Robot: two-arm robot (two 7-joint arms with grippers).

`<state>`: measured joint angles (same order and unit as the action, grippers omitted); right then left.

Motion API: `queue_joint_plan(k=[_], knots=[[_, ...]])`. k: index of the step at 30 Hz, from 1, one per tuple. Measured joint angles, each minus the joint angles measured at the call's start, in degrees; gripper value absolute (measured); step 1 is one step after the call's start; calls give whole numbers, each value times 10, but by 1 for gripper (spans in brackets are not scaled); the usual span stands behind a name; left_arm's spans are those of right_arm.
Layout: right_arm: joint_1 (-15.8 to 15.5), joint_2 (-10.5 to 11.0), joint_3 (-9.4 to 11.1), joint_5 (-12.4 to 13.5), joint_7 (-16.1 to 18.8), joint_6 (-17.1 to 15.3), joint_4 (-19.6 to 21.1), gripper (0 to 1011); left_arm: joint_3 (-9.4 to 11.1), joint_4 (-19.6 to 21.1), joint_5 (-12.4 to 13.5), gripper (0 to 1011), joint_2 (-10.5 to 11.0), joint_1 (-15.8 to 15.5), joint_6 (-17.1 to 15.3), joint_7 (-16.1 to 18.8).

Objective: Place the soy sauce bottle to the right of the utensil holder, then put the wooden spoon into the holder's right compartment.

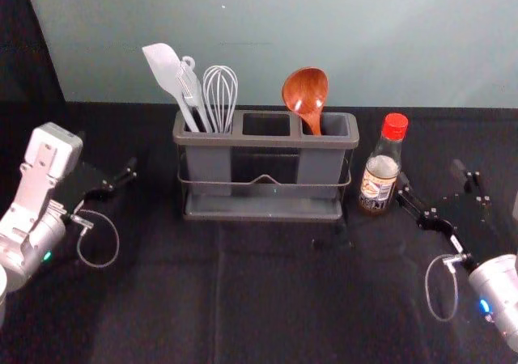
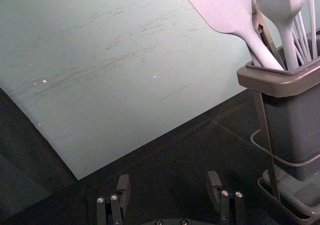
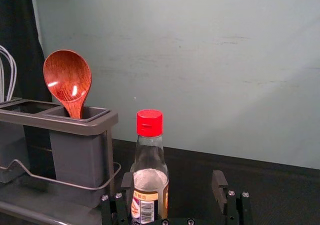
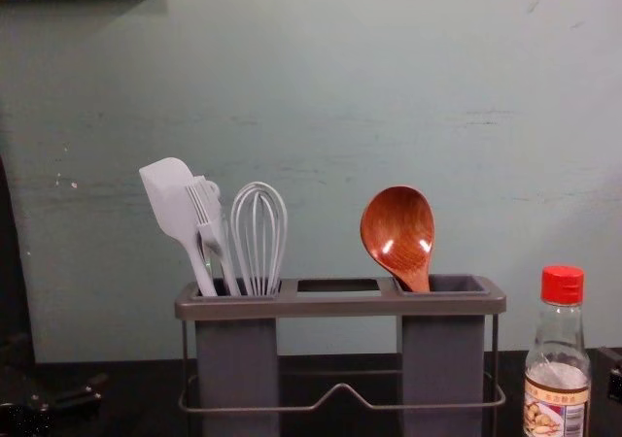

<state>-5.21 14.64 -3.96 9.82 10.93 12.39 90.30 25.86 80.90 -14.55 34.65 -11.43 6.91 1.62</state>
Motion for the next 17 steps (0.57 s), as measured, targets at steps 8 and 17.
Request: queue_joint_plan(k=[8, 17], knots=[[0, 0, 0, 1, 0, 0, 0, 1002, 0, 0, 0, 1005, 0, 0, 0, 0], [-1, 1, 0, 1, 0, 0, 1, 1003, 0, 0, 0, 1005, 0, 0, 0, 0]])
